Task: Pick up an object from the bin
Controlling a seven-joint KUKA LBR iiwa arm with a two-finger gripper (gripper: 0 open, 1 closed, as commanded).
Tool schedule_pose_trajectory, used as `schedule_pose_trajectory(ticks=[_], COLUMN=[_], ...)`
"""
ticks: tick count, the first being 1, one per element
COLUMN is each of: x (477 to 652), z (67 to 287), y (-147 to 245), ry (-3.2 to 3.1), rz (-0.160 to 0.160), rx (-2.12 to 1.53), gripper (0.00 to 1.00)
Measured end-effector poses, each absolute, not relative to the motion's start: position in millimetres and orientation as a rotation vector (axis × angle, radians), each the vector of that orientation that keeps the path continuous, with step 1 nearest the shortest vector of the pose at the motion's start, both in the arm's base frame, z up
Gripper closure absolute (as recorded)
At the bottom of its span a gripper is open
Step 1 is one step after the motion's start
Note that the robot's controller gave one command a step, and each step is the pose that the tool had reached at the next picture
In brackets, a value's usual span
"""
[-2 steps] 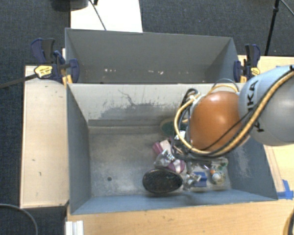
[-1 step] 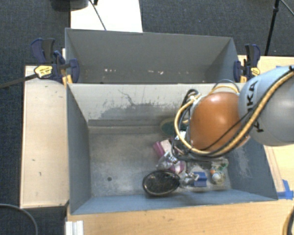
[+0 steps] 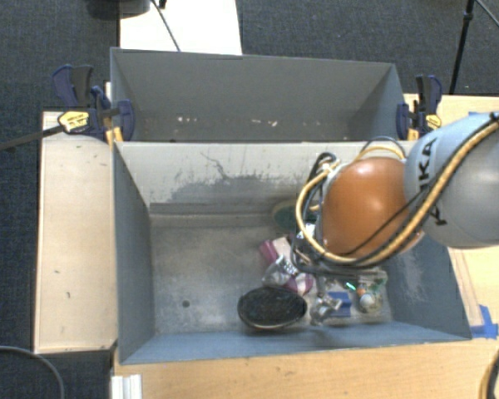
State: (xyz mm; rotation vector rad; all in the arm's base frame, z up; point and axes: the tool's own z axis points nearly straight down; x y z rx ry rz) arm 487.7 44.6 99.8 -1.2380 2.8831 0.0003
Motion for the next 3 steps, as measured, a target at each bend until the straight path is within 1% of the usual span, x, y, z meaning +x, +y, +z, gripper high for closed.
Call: schedule_pose_trajectory(ticks=[1, 2, 3], x=[484.4, 485.3, 491.3], z=[83.3, 84.4, 245.2], y=[97.6, 96.4, 116.9], ry=[2.770, 2.773, 2.701], rz=[0.003, 0.001, -0.002], rx=[-1.473, -1.466, -1.589], gripper=[0.00, 1.00, 1.00])
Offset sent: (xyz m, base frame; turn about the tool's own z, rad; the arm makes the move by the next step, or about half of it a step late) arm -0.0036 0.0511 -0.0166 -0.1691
